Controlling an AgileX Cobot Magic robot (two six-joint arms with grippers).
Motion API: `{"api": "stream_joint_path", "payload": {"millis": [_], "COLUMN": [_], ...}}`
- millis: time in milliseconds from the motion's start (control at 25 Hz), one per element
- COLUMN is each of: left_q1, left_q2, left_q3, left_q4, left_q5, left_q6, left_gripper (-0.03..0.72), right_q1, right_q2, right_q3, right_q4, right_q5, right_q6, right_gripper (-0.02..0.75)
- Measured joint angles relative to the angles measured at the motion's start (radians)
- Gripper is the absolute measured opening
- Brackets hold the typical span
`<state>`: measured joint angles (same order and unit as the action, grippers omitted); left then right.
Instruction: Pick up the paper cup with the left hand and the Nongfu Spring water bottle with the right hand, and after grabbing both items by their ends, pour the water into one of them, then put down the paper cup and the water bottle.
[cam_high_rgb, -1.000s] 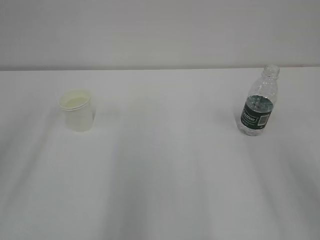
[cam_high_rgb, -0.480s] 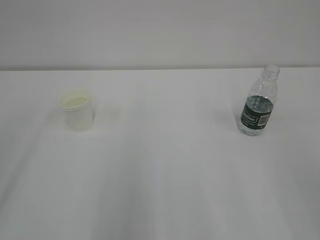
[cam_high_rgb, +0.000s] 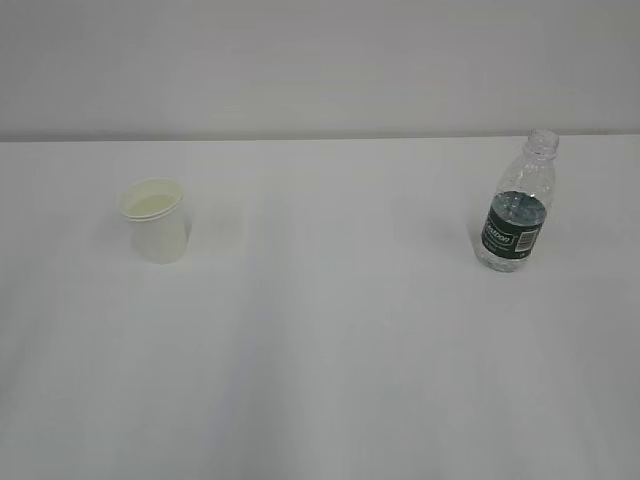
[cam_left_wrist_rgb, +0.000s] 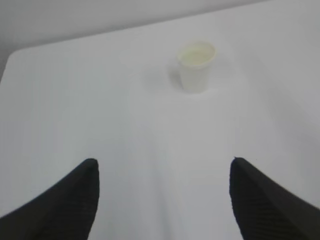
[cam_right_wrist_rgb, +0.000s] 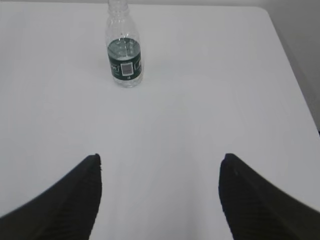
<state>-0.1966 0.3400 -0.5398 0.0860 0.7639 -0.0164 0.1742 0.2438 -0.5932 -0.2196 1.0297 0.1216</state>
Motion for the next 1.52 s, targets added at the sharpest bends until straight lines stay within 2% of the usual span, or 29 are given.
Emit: {"api": "stream_joint_path", "payload": {"millis": [280,560,1200,1520], "left_q1": [0.0,0.0,0.0,0.0], "left_q2": [-0.068,-0.082,-0.082,-0.093], "left_q3": [0.0,0.0,0.0,0.012], "left_q4": [0.0,-0.004,-0.042,-0.048], "left_q5": [0.202,0.313,0.35,0.331], "left_q6": [-0.003,-0.015,-0.031,-0.031], "left_gripper": [0.584,0.58,0.575,0.497], "right_q1": [0.0,0.0,0.0,0.0], "right_q2": [-0.057,-0.107,-0.12,-0.135], "right_q3": [-0.002,0.064,0.098,0.098], "right_q4": [0.047,0.078,0.082,0.082], "right_q5": [0.114,0.145,0.12,0.118], "right_q6": [-0.015,-0.035,-0.046,-0.048], "right_gripper": [0.543,0.543,0.539,0.539]}}
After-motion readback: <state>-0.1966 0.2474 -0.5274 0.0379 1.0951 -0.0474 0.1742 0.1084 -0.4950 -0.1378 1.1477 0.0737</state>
